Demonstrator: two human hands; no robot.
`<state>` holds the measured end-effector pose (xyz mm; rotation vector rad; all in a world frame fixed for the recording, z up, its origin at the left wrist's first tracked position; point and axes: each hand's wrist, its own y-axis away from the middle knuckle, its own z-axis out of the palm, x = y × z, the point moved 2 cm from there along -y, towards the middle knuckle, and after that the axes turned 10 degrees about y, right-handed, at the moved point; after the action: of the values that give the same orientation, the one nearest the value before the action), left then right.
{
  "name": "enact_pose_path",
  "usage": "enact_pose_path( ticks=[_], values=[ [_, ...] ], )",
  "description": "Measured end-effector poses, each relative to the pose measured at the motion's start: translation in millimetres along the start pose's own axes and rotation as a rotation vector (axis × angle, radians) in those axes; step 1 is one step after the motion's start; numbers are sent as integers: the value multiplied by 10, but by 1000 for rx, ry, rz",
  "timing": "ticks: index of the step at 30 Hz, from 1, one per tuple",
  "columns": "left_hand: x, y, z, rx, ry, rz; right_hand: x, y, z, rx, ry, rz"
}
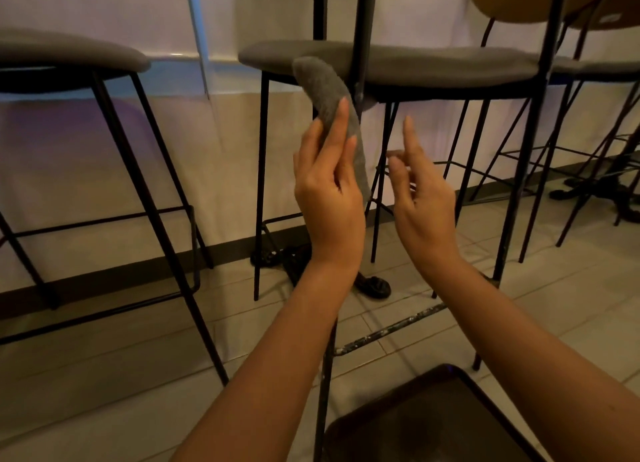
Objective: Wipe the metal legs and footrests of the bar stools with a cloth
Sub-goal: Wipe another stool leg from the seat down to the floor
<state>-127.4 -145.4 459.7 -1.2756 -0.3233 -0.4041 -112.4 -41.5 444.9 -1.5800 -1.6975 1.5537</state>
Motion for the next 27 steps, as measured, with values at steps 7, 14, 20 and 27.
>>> enact_pose_path(
  ticks=[7,14,20,27],
  values=[
    [-171,-200,289,54,-315,74,143,-144,-12,9,53,-121],
    [-127,-185,323,136,-300,-53,150,-573,-21,127,271,-320],
    [-100,-287,358,110,-258,-111,109,-796,20,46,195,-367],
    [-119,-281,415,215,-145,-165,116,-896,62,95,211,-453]
  ],
)
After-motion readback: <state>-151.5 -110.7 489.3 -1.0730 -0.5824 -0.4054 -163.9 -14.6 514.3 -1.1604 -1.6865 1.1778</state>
